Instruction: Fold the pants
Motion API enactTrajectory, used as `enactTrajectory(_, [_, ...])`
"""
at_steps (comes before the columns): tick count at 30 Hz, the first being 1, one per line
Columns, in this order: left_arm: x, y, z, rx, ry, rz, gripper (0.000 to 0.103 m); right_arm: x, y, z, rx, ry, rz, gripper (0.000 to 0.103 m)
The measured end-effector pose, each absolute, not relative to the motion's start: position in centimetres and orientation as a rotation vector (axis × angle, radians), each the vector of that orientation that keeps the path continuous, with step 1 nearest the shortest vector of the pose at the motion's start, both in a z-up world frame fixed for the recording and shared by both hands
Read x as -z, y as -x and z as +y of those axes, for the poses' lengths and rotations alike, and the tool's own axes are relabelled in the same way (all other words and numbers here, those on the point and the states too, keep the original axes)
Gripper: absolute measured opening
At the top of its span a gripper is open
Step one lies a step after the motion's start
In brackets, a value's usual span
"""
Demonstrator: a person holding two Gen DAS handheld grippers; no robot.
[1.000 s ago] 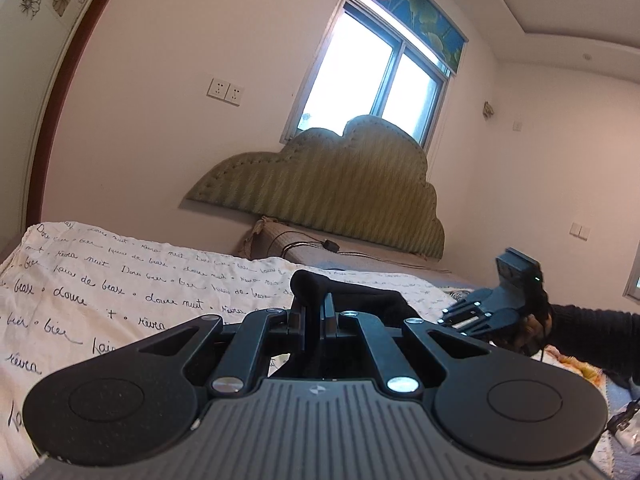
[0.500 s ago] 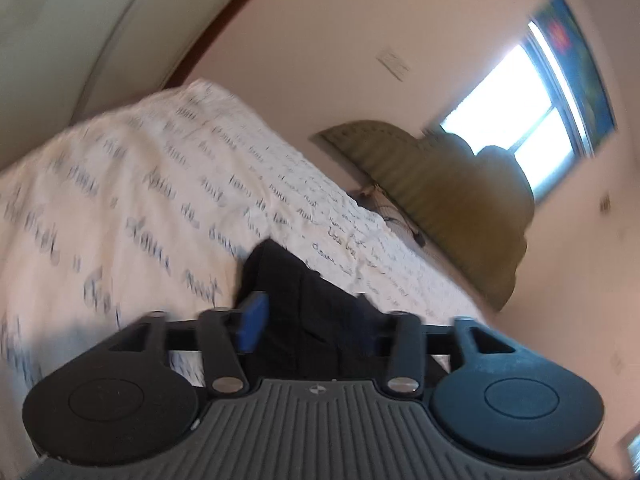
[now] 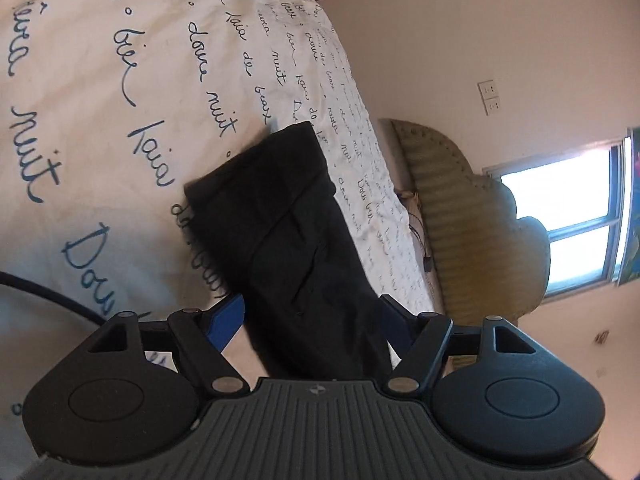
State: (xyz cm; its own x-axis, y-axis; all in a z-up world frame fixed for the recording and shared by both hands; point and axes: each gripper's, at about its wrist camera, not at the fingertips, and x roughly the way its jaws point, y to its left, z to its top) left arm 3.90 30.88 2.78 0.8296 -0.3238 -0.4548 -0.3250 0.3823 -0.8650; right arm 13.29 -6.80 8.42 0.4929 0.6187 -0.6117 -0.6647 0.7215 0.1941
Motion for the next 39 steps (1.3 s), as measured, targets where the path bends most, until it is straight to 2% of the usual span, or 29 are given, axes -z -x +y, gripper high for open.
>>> enactTrajectory(17, [-1.7, -7.2, 29.1, -0.065, 1.198, 0.768, 0.073, -9.0, -14.4, -8.5, -0.795, -0.015, 0.695, 0.007])
enactTrajectory(18, [-1.8, -7.3, 29.0, -0.080, 1.185, 0.765, 0.069, -9.0, -14.4, -8.6, -0.796, -0.020, 0.694, 0.007])
enactTrajectory(19, [-2.1, -7.3, 29.0, -0.106, 1.161, 0.762, 0.051, -9.0, -14.4, -8.7, -0.796, -0.023, 0.694, 0.007])
enactTrajectory(22, [-2.9, -7.6, 29.1, -0.145, 1.091, 0.778, 0.019, -8.8, -14.2, -8.7, -0.794, -0.017, 0.698, 0.007])
enactTrajectory(23, [-3.2, -7.8, 29.1, -0.145, 1.064, 0.779, 0.016, -8.8, -14.0, -8.6, -0.792, -0.009, 0.698, 0.007])
enactTrajectory(26, [-4.8, -8.6, 29.0, -0.121, 0.980, 0.834, 0.016, -8.9, -13.3, -8.4, -0.795, 0.007, 0.697, 0.007])
enactTrajectory(28, [-5.5, -8.7, 29.0, -0.080, 0.952, 0.862, 0.022, -9.0, -12.9, -8.4, -0.796, 0.008, 0.693, 0.007])
enactTrajectory(30, [-5.7, -8.2, 29.1, -0.067, 0.945, 0.868, 0.031, -9.1, -12.8, -8.5, -0.795, -0.001, 0.688, 0.007])
enactTrajectory(31, [-5.7, -8.1, 29.1, -0.055, 0.950, 0.877, 0.041, -9.1, -12.9, -8.7, -0.796, -0.005, 0.687, 0.007])
enactTrajectory(33, [-5.5, -7.4, 29.1, -0.047, 0.979, 0.879, 0.049, -9.1, -13.1, -8.9, -0.792, -0.016, 0.686, 0.007])
enactTrajectory(39, [-5.5, -7.2, 29.1, -0.057, 1.032, 0.838, 0.049, -9.3, -13.4, -8.8, -0.797, 0.001, 0.696, 0.008])
